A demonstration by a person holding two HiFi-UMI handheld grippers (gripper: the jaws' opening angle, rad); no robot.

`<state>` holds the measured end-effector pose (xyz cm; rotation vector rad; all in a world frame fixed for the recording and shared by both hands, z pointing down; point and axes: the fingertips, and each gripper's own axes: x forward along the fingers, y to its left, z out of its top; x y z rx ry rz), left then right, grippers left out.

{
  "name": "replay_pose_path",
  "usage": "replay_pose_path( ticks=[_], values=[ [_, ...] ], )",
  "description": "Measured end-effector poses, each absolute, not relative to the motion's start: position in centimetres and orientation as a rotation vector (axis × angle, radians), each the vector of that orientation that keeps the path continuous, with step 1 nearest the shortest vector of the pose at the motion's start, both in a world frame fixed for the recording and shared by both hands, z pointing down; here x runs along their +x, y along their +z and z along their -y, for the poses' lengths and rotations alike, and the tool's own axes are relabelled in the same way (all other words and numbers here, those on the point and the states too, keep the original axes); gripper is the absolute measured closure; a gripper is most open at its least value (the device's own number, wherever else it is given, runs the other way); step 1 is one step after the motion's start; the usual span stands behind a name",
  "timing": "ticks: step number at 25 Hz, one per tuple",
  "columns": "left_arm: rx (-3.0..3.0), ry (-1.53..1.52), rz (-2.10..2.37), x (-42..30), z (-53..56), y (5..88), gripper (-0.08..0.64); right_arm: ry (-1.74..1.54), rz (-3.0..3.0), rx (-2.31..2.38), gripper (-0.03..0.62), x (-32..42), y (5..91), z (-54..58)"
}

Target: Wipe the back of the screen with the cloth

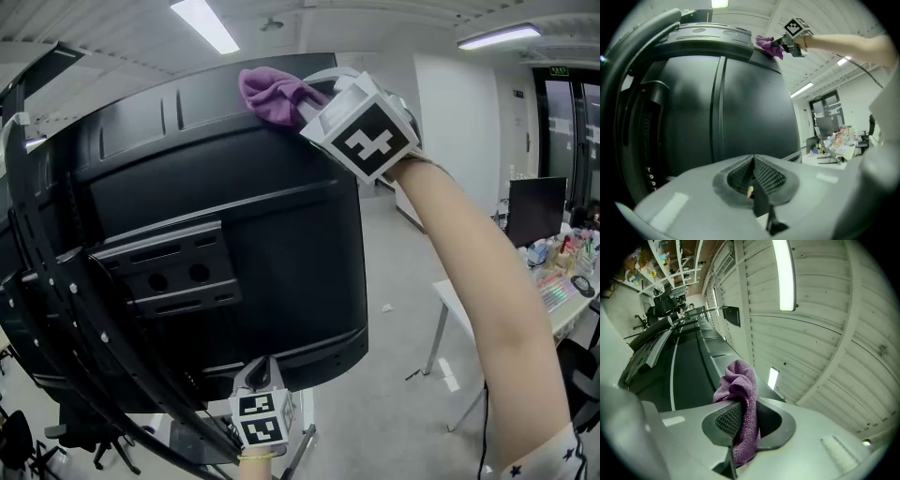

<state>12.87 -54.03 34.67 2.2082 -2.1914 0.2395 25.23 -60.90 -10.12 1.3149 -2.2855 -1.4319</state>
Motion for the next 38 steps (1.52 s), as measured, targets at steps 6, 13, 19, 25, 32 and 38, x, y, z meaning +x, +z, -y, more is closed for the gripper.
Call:
replay_pose_path(
  ticks=[6,13,19,25,32,38],
  values=[
    [2.218,0.235,2.212,12.8,53.6,34.0,0.552,-1.396,2.428,1.341,0.537,26.4,-8.0,59.3],
    [2.247,0.189,2.215,13.6,52.9,33.7,0.552,-1.05,2.872,1.23,0.537,27.4,6.6,55.6],
    [2.251,0.11,2.246,14.5,51.4,33.5,0.552,-0.572,3.0,1.257,0.537,27.1,23.8,54.5],
    [2.244,0.077,2.228,15.2,49.8,35.1,0.552,-0.222,2.967,1.319,0.541,27.0,34.1,52.9],
    [2.218,0.089,2.22,15.4,49.0,36.4,0.552,-0.139,2.932,1.337,0.543,27.1,36.7,51.5],
    [2.215,0.072,2.226,15.2,48.6,36.0,0.552,-0.105,2.931,1.342,0.543,27.2,36.7,51.5]
  ],
)
